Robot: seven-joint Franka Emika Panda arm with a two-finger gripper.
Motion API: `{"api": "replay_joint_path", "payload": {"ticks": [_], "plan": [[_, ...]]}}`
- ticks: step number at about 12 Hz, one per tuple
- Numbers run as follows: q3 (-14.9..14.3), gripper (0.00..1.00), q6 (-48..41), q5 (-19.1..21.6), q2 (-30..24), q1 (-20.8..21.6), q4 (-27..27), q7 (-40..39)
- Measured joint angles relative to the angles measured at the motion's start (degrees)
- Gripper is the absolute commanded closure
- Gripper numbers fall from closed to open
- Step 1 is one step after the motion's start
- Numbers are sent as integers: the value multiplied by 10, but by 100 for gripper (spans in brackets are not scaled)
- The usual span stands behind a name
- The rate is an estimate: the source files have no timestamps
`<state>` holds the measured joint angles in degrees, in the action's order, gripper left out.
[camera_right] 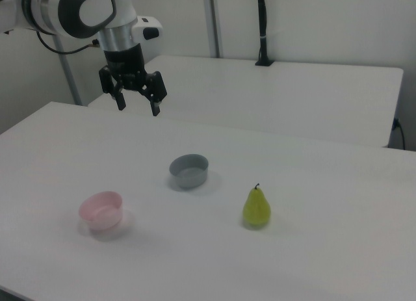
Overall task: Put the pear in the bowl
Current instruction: 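Move the open gripper over the yellow-green pear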
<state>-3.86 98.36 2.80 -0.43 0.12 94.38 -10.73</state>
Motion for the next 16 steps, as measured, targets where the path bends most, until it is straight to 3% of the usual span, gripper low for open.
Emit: {"api": "replay_joint_path", "payload": {"ticks": [3, 6, 8, 13, 16], "plan": [[0, 0, 0, -3, -1, -7, -1, -17], [0, 0, -5, -21, -1, -23, -1, -125], [0, 0, -7, -24, -1, -38, -1, -185], [-4, 0, 17, -51, 7, -97, -1, -245], [-33, 0, 78, -52, 40, -122, 0, -309]]}}
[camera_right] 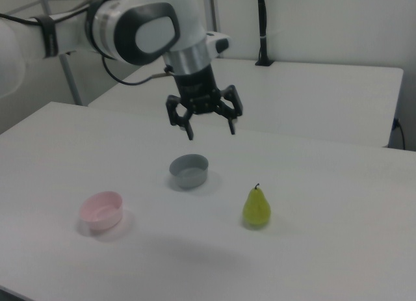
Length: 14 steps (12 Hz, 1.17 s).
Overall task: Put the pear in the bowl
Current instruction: 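Move the open gripper over the yellow-green pear, then lower the gripper around the pear and close it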
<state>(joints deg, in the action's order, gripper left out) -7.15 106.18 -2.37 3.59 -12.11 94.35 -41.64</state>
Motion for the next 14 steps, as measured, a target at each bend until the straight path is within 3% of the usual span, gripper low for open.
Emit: {"api": "replay_joint_path", "payload": {"ticks": [4, 14], "plan": [[-19, 0, 58, 0, 61, -14, 3, -29], [-20, 0, 198, 29, 195, -20, 16, -29]]}}
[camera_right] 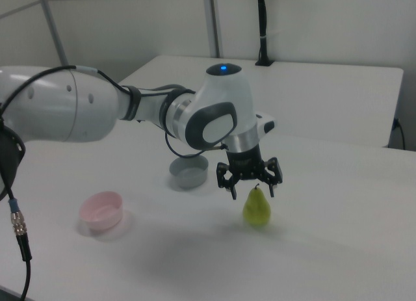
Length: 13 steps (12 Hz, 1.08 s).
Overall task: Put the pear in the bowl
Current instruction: 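Lower the gripper around the pear and close it, then lift the pear up off the table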
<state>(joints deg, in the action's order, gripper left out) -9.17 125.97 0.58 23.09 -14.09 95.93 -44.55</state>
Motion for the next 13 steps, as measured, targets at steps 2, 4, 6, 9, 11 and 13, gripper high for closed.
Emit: {"api": "replay_joint_path", "payload": {"ticks": [2, 4, 6, 9, 11, 13], "plan": [[0, 0, 14, 7, 23, 0, 3, 0], [0, 0, 44, 11, 41, 0, 4, 0], [1, 36, 59, 12, 51, 0, 4, 0], [1, 99, 60, 13, 53, 0, 4, 0], [1, 100, 60, 13, 52, 0, 4, 0], [1, 100, 60, 13, 51, 0, 3, 0]]}}
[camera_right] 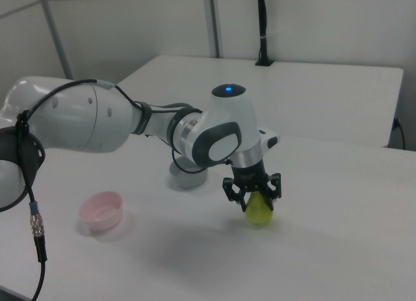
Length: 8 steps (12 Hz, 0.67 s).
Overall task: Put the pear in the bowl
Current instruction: 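Lift the pear up off the table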
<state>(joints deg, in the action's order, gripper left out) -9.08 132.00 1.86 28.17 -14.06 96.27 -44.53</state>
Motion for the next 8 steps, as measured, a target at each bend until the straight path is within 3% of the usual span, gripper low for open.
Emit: {"api": "replay_joint_path", "payload": {"ticks": [8], "plan": [[4, 100, -153, 2, -103, 15, -10, 15]]}}
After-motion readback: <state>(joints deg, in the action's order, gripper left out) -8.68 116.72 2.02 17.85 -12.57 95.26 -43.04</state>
